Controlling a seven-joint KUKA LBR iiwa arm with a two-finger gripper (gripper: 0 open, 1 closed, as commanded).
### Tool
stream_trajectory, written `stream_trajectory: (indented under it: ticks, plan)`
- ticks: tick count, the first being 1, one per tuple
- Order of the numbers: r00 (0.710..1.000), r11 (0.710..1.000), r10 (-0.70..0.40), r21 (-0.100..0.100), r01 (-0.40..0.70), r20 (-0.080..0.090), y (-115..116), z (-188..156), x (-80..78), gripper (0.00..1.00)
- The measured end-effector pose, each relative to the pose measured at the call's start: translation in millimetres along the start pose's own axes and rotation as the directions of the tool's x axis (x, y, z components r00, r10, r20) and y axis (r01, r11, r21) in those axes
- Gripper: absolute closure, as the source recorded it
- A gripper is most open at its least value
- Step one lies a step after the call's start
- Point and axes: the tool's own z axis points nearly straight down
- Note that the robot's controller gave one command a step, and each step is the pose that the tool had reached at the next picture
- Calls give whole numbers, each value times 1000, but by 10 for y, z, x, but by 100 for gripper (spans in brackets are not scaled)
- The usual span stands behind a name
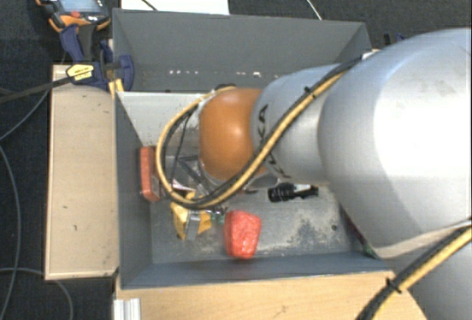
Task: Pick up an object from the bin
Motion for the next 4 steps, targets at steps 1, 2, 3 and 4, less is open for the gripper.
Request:
stream_trajectory:
  ticks: [1, 2, 3, 4]
  plan:
    - [818, 818, 575, 4, -575, -7, 116, 5, -30, 0]
    - [1000, 1000, 1, -1, -1, 1, 5, -16, -10, 0]
    - [719, 719, 695, -8, -695, -6, -37, -24, 41, 100]
    - [686, 686, 728, -8, -728, -6, -37, -25, 46, 100]
